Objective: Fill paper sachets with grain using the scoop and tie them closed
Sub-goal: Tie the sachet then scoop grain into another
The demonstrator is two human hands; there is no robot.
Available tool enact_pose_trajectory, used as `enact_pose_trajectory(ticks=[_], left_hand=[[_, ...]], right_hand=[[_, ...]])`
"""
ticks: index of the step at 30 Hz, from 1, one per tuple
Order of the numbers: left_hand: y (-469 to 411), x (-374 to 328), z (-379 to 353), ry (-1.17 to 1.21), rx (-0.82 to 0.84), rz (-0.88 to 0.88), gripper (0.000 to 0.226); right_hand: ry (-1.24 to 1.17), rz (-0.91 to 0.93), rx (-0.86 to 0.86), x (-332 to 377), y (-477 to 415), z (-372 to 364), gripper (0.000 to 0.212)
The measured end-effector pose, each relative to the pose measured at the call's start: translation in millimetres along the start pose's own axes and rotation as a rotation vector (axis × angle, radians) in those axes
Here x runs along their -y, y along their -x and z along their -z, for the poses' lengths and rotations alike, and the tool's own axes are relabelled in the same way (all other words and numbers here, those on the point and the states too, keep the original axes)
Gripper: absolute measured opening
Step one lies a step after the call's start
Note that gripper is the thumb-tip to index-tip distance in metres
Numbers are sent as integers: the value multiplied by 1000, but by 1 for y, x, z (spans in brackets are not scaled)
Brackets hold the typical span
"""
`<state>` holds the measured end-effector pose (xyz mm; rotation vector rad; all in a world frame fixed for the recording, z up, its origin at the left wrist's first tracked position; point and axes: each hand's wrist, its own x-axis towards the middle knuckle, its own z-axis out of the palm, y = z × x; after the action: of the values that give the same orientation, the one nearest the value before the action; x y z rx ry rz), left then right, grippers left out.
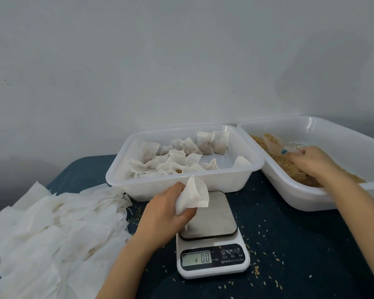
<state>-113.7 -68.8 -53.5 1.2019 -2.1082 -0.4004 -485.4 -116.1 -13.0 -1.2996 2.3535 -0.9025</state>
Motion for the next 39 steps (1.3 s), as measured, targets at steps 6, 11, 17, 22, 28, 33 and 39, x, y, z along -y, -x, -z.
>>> enact_pose_trajectory(ticks=[6, 11, 17, 22, 28, 33, 39], left_hand=[[0, 0, 0, 167, -26, 44, 35], [-1, 3, 1, 212, -20, 80, 25], [-1, 6, 4, 279, -27, 134, 18], [-2, 10, 5, 266, -34, 165, 17], [-2, 13, 7, 231, -45, 166, 19], [-2, 14, 7, 196, -21, 136, 20], [-1, 9, 8, 89, 1, 122, 30]], right_hand=[[19, 259, -125, 10, 18, 6, 22], [-16, 430, -61, 23, 41, 4, 13], [-25, 607, 64, 42, 73, 6, 27], [-104, 762, 111, 49, 82, 15, 27], [103, 915, 72, 53, 81, 25, 31], [270, 1019, 45, 63, 82, 28, 36], [331, 1103, 6, 77, 85, 31, 32]])
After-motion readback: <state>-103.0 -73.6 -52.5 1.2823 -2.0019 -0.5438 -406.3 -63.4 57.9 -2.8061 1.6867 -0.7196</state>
